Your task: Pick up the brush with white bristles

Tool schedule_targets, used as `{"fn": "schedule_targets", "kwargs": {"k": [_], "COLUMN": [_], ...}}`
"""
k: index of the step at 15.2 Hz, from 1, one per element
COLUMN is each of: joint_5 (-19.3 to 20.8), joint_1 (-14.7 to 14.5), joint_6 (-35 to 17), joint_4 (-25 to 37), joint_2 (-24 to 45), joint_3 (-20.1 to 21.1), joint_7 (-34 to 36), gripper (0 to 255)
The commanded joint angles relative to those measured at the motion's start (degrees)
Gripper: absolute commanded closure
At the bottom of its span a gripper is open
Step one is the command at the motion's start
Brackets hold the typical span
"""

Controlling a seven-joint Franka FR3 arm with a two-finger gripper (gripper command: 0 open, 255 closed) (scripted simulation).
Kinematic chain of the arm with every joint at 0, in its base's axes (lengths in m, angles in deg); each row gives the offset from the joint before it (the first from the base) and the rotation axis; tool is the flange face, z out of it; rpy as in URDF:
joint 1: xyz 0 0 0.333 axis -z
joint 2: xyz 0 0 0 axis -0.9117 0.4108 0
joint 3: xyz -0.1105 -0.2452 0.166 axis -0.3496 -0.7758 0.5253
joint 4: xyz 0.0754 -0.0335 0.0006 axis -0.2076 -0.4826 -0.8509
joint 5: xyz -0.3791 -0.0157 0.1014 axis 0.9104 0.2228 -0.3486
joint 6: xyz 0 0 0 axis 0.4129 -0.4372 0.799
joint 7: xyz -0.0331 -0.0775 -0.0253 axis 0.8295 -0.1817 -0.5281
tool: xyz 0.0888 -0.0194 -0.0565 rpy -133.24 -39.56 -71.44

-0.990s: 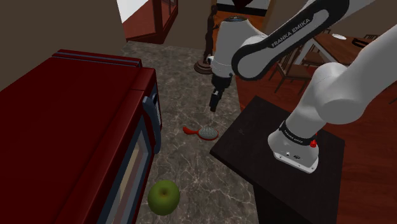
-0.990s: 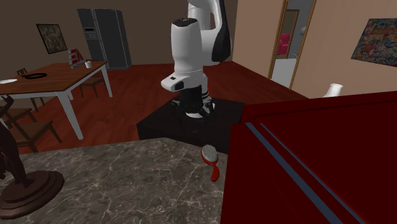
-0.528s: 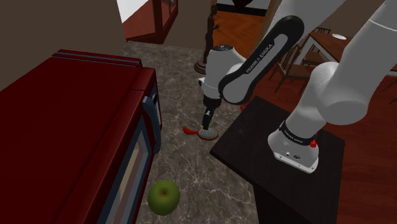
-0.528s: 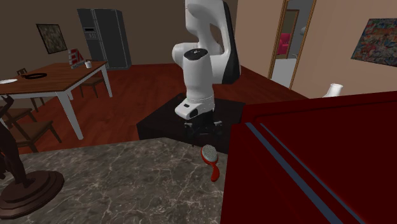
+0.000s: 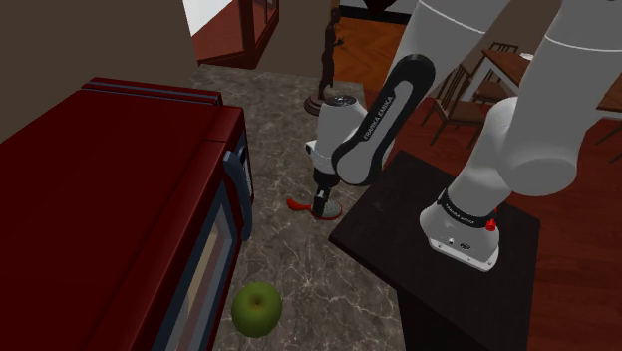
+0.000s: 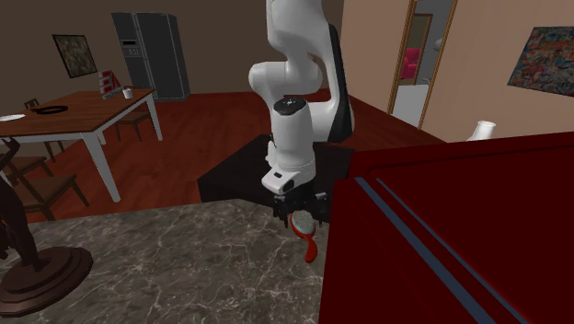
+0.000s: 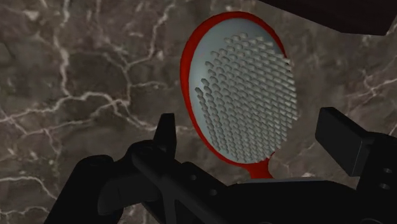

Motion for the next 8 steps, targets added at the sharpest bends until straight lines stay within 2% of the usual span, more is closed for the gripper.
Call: {"fn": "schedule_targets", "kwargs": {"k": [1,3,4,8], "joint_5": [-1.25,-1.21,-1.22,-1.24], "joint_1": [0.49,0.54,0.52,0.57], "joint_6": [-2.48,-2.49,-2.59,-2.62], "joint_4": [0.47,0.46,0.54,0.53], "joint_2": [2.91,2.91,3.08,3.12], "joint_3": [0.67,0.71,0.74,0.74], "joint_7": [-1.34,-1.31,-1.3,-1.36], "gripper": [0,0,255,255]}}
